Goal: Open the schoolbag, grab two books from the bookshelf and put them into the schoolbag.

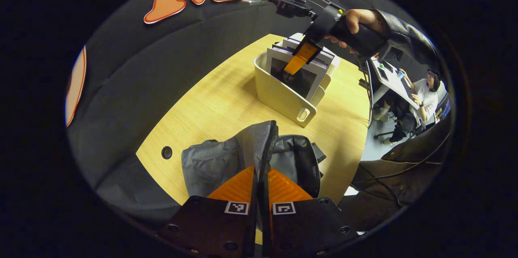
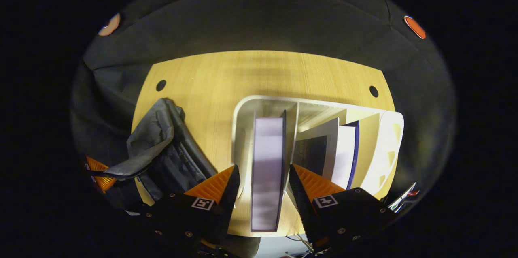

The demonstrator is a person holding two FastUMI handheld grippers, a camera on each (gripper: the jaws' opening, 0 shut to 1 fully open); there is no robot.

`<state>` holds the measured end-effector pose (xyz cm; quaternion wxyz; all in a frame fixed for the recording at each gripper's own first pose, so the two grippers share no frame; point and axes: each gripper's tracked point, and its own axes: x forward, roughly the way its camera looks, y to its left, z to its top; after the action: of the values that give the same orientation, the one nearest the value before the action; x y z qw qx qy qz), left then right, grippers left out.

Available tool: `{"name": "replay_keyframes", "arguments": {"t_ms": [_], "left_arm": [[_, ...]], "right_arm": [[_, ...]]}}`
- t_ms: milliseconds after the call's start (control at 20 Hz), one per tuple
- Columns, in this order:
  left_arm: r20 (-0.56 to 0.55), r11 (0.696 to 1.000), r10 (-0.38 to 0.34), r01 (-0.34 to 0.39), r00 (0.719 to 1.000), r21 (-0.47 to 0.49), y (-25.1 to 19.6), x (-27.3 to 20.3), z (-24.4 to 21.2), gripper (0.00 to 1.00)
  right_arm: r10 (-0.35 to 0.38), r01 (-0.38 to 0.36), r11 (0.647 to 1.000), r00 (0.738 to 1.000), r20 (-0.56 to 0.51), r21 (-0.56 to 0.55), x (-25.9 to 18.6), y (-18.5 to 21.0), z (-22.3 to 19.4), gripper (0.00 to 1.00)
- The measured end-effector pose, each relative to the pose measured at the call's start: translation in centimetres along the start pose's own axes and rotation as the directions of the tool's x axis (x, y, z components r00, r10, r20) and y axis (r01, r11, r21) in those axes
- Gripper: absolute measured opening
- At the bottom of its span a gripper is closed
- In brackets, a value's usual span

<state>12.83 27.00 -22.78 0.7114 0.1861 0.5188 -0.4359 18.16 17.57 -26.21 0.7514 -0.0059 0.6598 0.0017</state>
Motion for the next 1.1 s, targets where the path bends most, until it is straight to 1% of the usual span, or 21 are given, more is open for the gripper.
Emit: {"name": "replay_keyframes", "arguments": {"t_ms": [50,100,150,200,250,300,350,400,450,700,1000,1100], "left_arm": [[0.0,1.0,-0.003,0.003,1.0,-0.006,0.0,0.1,0.0,0.07],[0.001,1.0,-0.002,0.002,1.0,-0.01,0.1,0.2,0.0,0.07],[0.001,1.0,-0.007,0.007,1.0,-0.015,0.0,0.4,-0.1,0.07],[0.002,1.0,-0.012,0.012,1.0,-0.016,-0.2,0.4,-0.2,0.07],[0.002,1.0,-0.017,0.017,1.0,-0.018,-0.2,0.5,-0.2,0.05],[0.003,1.0,-0.02,0.02,1.0,-0.021,-0.1,0.6,-0.2,0.07],[0.007,0.999,-0.023,0.023,1.0,-0.022,-0.1,0.6,-0.2,0.07],[0.009,0.999,-0.025,0.025,1.0,-0.026,-0.1,0.7,-0.2,0.07],[0.011,0.999,-0.03,0.03,0.999,-0.029,-0.3,0.8,-0.3,0.07],[0.018,0.999,-0.041,0.042,0.999,-0.029,-0.4,0.8,-0.3,0.07],[0.022,0.999,-0.04,0.04,0.999,-0.015,-0.3,0.5,-0.6,0.07],[0.026,0.999,-0.037,0.037,0.999,-0.014,-0.4,0.4,-0.6,0.07]], "right_arm": [[-0.013,0.013,1.0,1.0,-0.019,0.015,0.6,-0.2,-0.2,0.66],[-0.022,0.023,0.999,0.999,-0.037,0.033,0.9,-0.2,-0.4,0.61],[0.001,0.002,0.998,0.999,-0.05,0.059,1.5,0.3,-0.6,0.5],[0.014,-0.009,0.997,0.998,-0.059,0.079,1.4,0.7,-0.6,0.48],[0.001,0.005,0.996,0.998,-0.063,0.091,0.9,0.5,-0.7,0.41],[-0.012,0.018,0.996,0.998,-0.068,0.092,0.8,0.2,-0.8,0.41],[-0.007,0.014,0.995,0.997,-0.07,0.1,0.5,0.1,-0.9,0.4],[-0.001,0.008,0.994,0.998,-0.068,0.11,0.1,0.4,-1.0,0.32],[0.003,0.004,0.993,0.998,-0.058,0.12,-0.5,0.3,-1.2,0.39],[0.018,-0.018,0.984,1.0,0.004,0.175,-4.4,-0.2,-2.6,0.38],[0.02,-0.039,0.973,0.996,0.084,0.226,-9.5,-0.9,-5.8,0.37],[0.032,-0.06,0.967,0.993,0.113,0.248,-11.2,-0.8,-6.6,0.37]]}}
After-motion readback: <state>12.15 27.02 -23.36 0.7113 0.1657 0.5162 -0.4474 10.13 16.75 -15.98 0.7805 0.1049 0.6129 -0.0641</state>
